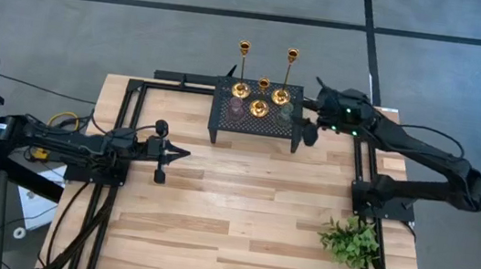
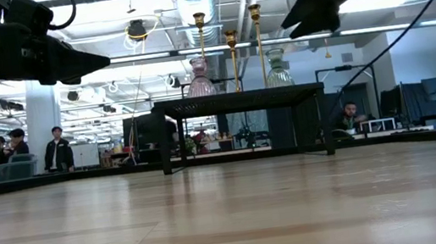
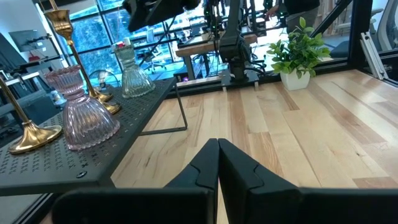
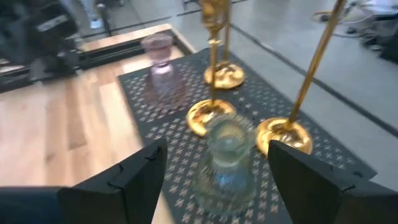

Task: Pick & Place candle stick holders
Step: Return to Home Position

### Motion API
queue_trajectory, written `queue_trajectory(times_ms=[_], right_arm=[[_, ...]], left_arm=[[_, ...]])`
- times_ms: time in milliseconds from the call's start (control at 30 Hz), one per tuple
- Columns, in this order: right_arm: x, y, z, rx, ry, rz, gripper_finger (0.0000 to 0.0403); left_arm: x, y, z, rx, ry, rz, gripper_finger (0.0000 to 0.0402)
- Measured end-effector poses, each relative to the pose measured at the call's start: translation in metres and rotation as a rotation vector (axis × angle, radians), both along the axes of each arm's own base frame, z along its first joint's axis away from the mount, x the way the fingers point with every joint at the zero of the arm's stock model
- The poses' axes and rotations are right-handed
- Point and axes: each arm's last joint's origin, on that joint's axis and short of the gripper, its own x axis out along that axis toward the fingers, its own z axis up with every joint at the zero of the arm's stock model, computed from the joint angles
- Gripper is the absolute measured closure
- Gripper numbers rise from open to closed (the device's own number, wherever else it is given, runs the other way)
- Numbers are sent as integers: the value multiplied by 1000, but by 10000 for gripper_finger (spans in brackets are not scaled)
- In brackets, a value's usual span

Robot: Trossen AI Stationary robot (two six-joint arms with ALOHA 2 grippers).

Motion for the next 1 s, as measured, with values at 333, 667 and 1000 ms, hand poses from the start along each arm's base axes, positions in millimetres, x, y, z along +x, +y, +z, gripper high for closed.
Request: queue_trajectory(times_ms=[333, 667, 1000], right_arm=[[-8, 31, 0, 51, 66, 138, 245], [-3, 42, 1, 44, 60, 195, 393], [-2, 48, 2, -40, 44, 266, 402]], left_arm=[[0, 0, 0, 0, 0, 0, 394], [0, 0, 0, -19, -2, -3, 394], [0, 0, 1, -7, -10, 3, 394]])
